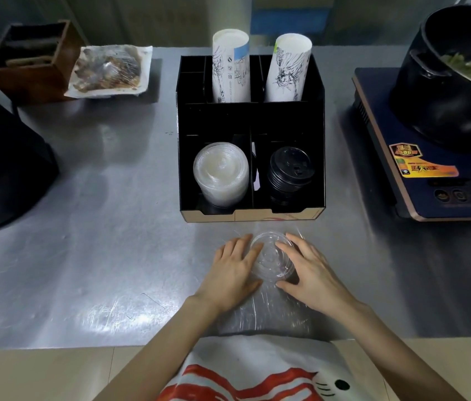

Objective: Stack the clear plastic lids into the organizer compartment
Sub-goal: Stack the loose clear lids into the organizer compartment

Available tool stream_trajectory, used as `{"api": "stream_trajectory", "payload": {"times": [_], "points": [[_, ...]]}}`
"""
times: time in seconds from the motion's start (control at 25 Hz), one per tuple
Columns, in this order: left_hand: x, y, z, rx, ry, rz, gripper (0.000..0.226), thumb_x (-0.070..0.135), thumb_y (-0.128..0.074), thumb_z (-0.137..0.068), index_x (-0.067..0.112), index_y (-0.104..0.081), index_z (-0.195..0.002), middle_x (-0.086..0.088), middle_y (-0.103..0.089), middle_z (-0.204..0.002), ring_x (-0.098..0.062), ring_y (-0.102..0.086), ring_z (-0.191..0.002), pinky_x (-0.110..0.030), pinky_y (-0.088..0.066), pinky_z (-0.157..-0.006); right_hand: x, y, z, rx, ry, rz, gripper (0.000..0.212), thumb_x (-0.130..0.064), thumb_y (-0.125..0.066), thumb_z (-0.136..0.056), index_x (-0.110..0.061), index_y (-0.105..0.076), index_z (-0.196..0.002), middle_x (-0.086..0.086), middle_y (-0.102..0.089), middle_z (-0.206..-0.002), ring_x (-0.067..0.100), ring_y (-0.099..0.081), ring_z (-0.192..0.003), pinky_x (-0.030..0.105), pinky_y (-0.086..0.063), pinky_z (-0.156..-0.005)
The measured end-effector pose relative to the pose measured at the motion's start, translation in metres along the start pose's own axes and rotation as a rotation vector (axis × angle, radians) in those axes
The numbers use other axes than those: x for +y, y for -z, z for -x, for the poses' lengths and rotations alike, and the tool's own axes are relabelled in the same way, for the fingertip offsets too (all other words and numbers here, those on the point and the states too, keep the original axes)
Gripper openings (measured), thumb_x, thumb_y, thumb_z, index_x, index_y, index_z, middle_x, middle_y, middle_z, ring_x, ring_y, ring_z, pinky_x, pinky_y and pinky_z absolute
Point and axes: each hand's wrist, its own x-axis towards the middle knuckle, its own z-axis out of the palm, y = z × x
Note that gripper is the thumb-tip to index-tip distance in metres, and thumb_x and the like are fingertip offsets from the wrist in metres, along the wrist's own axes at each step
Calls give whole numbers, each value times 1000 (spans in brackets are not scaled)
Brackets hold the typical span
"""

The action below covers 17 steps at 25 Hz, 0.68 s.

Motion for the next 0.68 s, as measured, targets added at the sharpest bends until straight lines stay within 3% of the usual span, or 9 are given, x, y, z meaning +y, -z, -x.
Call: {"api": "stream_trajectory", "payload": {"times": [0.2, 0.36, 0.44, 0.56, 0.68], "points": [[-8, 6, 7, 105, -65, 75, 56, 31, -62, -75, 12, -42, -125, -26, -41, -133, -40, -41, -116, -48, -37, -93, -7, 10, 2, 30, 52, -75, 71, -28, -67, -77, -21, -28, -136, 0, -18, -152, 16, -17, -139, 30, -16, -114], [-16, 24, 15, 195, -94, 157, 50, 45, -47, -75, 23, -42, -119, -20, -46, -129, -24, -35, -114, -38, -32, -91, -14, 29, 3, 35, 109, -127, 72, -32, -67, -77, -27, -27, -136, -7, -19, -150, 9, -16, -137, 27, -16, -113], [-19, 35, 17, 240, -91, 170, 48, 47, -48, -76, 24, -44, -118, -17, -46, -130, -21, -36, -114, -36, -31, -92, -19, 36, 0, 75, 158, -148, 71, -32, -68, -76, -28, -30, -135, -12, -21, -147, 1, -17, -133, 18, -14, -112], [-24, 50, 16, 302, -90, 182, 47, 47, -49, -78, 23, -48, -118, -14, -44, -133, -20, -38, -116, -32, -31, -95, -28, 45, -10, 118, 215, -148, 68, -30, -69, -75, -26, -34, -134, -18, -21, -140, -9, -14, -124, -5, -3, -99], [-30, 64, 13, 356, -96, 230, 46, 42, -49, -79, 20, -48, -119, -15, -40, -136, -20, -37, -118, -25, -29, -99, -38, 54, -23, 156, 248, -156, 67, -29, -70, -75, -24, -36, -133, -18, -19, -139, -9, -13, -125, -2, -7, -100]]}}
